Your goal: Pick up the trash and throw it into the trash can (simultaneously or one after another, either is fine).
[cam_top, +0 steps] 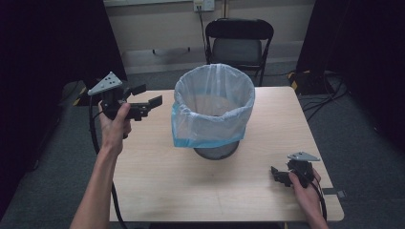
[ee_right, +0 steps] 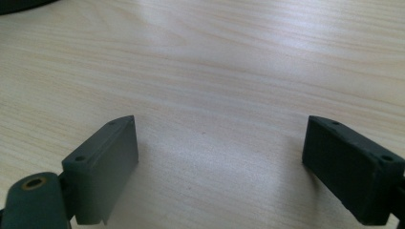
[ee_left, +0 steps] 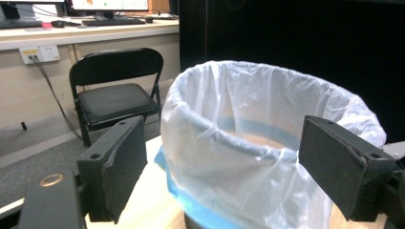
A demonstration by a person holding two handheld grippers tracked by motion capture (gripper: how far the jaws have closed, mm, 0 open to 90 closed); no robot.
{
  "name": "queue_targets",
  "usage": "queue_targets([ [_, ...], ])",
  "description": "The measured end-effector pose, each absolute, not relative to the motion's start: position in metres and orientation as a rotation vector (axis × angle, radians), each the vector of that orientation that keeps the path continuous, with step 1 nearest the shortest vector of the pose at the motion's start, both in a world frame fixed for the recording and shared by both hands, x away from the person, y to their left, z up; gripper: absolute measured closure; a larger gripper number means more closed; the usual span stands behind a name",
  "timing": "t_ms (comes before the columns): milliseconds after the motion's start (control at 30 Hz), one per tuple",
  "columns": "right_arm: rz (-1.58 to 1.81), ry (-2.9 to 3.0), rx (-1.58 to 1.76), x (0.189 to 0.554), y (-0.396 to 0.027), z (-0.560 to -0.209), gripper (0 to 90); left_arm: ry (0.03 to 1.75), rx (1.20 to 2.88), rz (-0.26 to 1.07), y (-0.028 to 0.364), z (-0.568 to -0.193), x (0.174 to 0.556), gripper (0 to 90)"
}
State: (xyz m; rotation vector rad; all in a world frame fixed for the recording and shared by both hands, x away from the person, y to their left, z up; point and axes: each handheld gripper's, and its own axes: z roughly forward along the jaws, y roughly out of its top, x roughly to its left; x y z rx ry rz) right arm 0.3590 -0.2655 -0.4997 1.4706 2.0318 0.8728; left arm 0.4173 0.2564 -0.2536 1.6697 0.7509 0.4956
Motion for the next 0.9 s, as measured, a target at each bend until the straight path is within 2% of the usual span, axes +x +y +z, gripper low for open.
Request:
queue_targets([
  [333, 0.873, 2.032, 1.471, 0.359, -0.265, -0.500, 11.1, 0.781, 1.681, 0.519, 0.276, -0.272, 0.404, 17.2],
  [900, 0.873, 2.031, 1.471, 0.359, -0.265, -0.500, 11.1, 0.843, 1.810, 0.555, 0.297, -0.319, 0.383, 19.6],
])
